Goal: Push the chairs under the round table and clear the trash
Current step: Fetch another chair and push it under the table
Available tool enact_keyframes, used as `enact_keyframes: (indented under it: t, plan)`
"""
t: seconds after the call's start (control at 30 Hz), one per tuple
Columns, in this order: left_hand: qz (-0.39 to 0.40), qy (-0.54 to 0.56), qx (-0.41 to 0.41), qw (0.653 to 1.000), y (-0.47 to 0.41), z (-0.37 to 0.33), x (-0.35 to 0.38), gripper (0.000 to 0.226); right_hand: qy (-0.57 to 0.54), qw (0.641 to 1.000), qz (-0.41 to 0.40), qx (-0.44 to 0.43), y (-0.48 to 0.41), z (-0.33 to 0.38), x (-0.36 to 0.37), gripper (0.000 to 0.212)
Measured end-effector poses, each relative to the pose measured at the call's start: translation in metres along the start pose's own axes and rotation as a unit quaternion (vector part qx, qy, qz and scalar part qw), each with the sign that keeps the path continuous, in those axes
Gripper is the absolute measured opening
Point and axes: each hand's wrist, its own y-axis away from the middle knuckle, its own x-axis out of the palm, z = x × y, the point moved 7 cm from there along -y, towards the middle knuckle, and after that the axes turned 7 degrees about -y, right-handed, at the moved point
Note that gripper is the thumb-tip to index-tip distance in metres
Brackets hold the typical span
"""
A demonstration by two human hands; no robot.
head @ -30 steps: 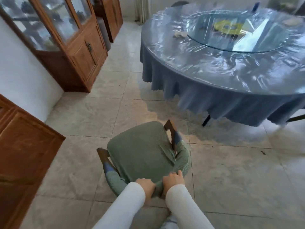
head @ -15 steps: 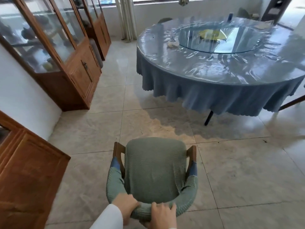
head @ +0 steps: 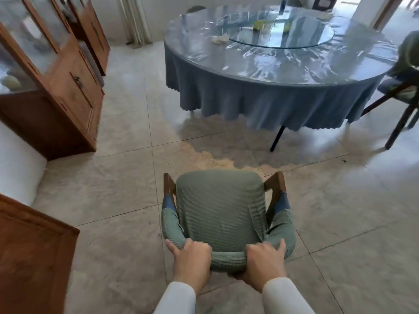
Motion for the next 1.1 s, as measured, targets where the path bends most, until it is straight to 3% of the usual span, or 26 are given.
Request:
enact_keyframes:
  t: [0.6, 0.77, 0.93, 1.1]
  plan:
    - [-0.062, 0.019, 0.027, 0.998, -0.215, 0.062, -0.096, 0.012, -0.028, 0.994, -0.096, 0.038, -0.182, 0.058, -0.097, 0.053]
    - [-0.059, 0.029, 0.020, 0.998, -0.280, 0.071, -0.126, 0.013, -0.028, 0.992, -0.115, 0.038, -0.243, 0.063, -0.133, 0.048]
    - [-0.069, 0.022, 0.016, 0.997, -0.342, 0.086, -0.147, 0.013, -0.030, 0.990, -0.132, 0.040, -0.298, 0.077, -0.161, 0.030]
    - [-0.069, 0.011, 0.024, 0.997, -0.404, 0.098, -0.173, 0.012, -0.030, 0.988, -0.145, 0.043, -0.355, 0.087, -0.192, 0.028]
